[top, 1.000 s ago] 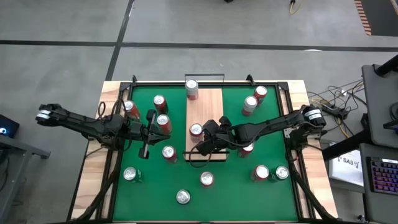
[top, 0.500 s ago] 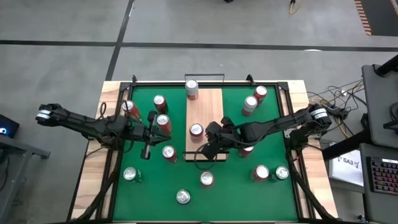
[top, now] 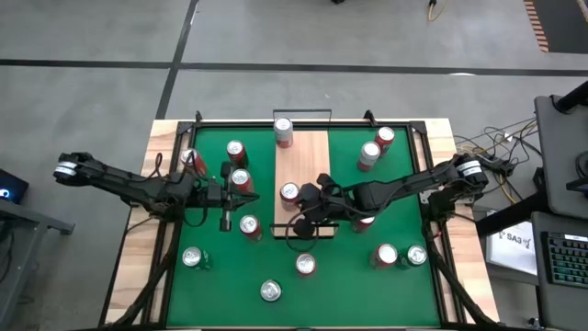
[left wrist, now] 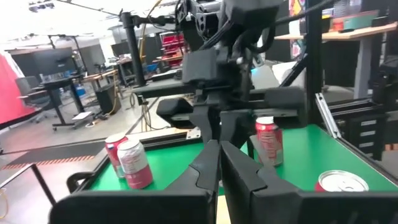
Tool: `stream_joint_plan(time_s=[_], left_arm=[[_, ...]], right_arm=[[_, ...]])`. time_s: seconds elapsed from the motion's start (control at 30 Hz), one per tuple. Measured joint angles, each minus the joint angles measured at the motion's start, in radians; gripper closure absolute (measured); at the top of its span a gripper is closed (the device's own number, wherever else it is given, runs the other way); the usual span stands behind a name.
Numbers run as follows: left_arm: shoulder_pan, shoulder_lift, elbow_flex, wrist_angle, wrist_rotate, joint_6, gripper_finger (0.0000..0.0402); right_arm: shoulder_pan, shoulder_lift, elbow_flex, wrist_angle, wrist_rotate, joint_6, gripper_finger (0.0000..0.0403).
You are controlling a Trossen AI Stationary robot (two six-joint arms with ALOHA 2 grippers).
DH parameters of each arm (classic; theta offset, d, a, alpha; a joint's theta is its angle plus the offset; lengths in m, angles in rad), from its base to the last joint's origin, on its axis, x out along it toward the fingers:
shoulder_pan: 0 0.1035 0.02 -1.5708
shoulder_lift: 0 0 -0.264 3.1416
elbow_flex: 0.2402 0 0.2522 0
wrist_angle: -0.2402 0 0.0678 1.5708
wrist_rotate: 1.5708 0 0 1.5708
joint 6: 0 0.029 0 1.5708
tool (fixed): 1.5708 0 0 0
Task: Place canned beverage on shelf
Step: Put the orange soda can on the shelf
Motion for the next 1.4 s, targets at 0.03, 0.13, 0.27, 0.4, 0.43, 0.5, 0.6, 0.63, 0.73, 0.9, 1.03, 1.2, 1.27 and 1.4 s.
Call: stream_joint_plan(time_s=[0.03, 0.13, 0.27, 0.4, 0.43, 0.5, 0.6, 0.63, 0.73, 0.9, 1.03, 1.2, 1.27, 1.4], left_arm=[[0.0, 0.0, 0.0, 0.0, -0.004, 0.001, 0.0402], [0.0, -0.001, 0.0, 0.0, -0.005, 0.001, 0.0402], [0.0, -0.001, 0.0, 0.0, -0.005, 0.001, 0.0402], [0.0, -0.001, 0.0, 0.0, -0.005, 0.001, 0.0402], [0.0, -0.001, 0.0, 0.0, -0.005, 0.001, 0.0402], [0.0, -0.001, 0.0, 0.0, -0.005, 0.001, 0.0402], [0.0, -0.001, 0.0, 0.001, -0.005, 0.001, 0.0402], [0.0, -0.001, 0.0, 0.001, -0.005, 0.001, 0.0402], [0.0, -0.001, 0.0, 0.001, -0.004, 0.001, 0.0402], [0.0, -0.001, 0.0, 0.001, -0.004, 0.001, 0.0402], [0.0, -0.002, 0.0, 0.001, -0.004, 0.001, 0.0402], [0.0, -0.002, 0.0, 0.001, -0.004, -0.006, 0.0402], [0.0, -0.002, 0.0, 0.001, -0.004, -0.006, 0.0402], [0.0, -0.002, 0.0, 0.001, -0.004, -0.007, 0.0402]], right_arm=[[0.0, 0.0, -0.004, 0.029, 0.004, -0.014, 0.0394], [-0.002, 0.0, -0.009, 0.105, 0.045, -0.052, 0.0394], [-0.018, 0.0, -0.009, 0.167, 0.134, -0.09, 0.0394], [-0.051, 0.0, -0.022, 0.192, 0.17, -0.091, 0.0394], [-0.059, 0.001, -0.024, 0.194, 0.171, -0.091, 0.0394], [-0.073, 0.014, -0.024, 0.198, 0.172, -0.091, 0.0394], [-0.085, 0.046, -0.025, 0.197, 0.166, -0.095, 0.0394], [-0.086, 0.056, -0.026, 0.195, 0.165, -0.095, 0.0394], [-0.086, 0.075, -0.026, 0.195, 0.165, -0.094, 0.0394], [-0.085, 0.077, -0.026, 0.196, 0.164, -0.091, 0.0394], [-0.085, 0.077, -0.026, 0.188, 0.158, -0.078, 0.0394], [-0.085, 0.077, -0.026, 0.168, 0.158, -0.053, 0.0394], [-0.085, 0.077, -0.026, 0.151, 0.158, -0.038, 0.0394], [-0.085, 0.078, -0.028, 0.141, 0.158, -0.025, 0.0394]])
